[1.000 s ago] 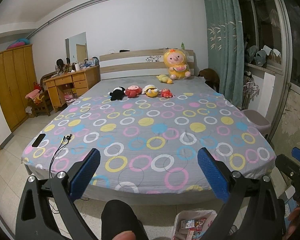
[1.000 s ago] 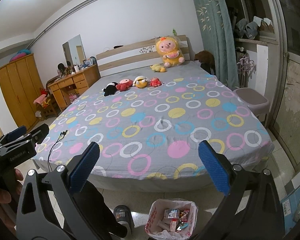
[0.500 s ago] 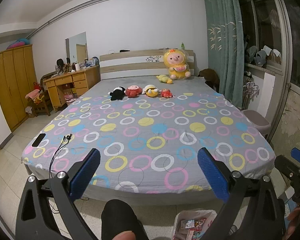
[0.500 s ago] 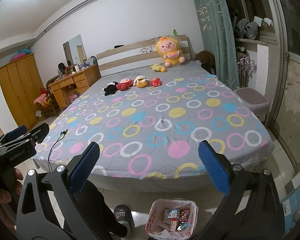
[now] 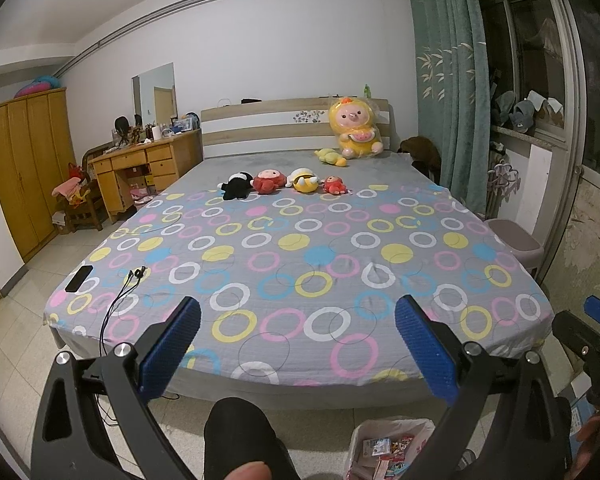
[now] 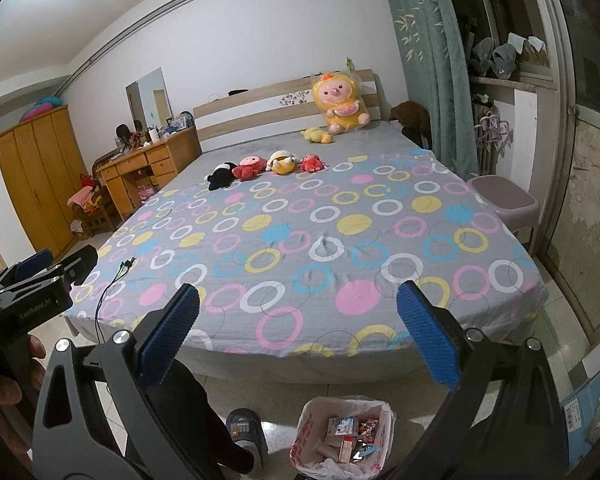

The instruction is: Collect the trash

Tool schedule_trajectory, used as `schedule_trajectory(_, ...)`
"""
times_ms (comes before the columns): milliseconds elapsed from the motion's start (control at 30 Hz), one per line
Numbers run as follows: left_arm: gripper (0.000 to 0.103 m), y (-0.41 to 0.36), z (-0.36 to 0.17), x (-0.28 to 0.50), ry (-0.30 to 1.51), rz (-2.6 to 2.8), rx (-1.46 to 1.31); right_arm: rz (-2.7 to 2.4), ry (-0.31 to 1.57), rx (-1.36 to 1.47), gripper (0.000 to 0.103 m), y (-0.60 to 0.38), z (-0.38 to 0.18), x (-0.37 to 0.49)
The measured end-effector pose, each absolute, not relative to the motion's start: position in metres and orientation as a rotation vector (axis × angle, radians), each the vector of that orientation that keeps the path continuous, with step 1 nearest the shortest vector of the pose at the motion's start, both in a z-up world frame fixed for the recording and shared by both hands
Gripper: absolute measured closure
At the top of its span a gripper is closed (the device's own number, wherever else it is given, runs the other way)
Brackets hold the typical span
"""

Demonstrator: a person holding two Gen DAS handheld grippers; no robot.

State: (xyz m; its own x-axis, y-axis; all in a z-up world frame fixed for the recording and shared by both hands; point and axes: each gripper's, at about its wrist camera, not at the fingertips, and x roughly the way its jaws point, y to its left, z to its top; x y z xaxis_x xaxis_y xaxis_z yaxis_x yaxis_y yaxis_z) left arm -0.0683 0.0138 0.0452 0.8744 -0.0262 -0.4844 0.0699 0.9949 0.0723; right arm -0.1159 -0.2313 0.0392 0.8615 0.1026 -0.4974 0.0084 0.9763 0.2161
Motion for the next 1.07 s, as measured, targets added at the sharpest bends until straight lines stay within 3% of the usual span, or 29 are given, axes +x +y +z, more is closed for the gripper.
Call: schedule_trajectory(1067,0.008,0.0083,0.0387,-0.0673,0.512,-0.030,0.080,0.050,0.541,0.215,0.007,-0.2339,0.0349,-0.1129)
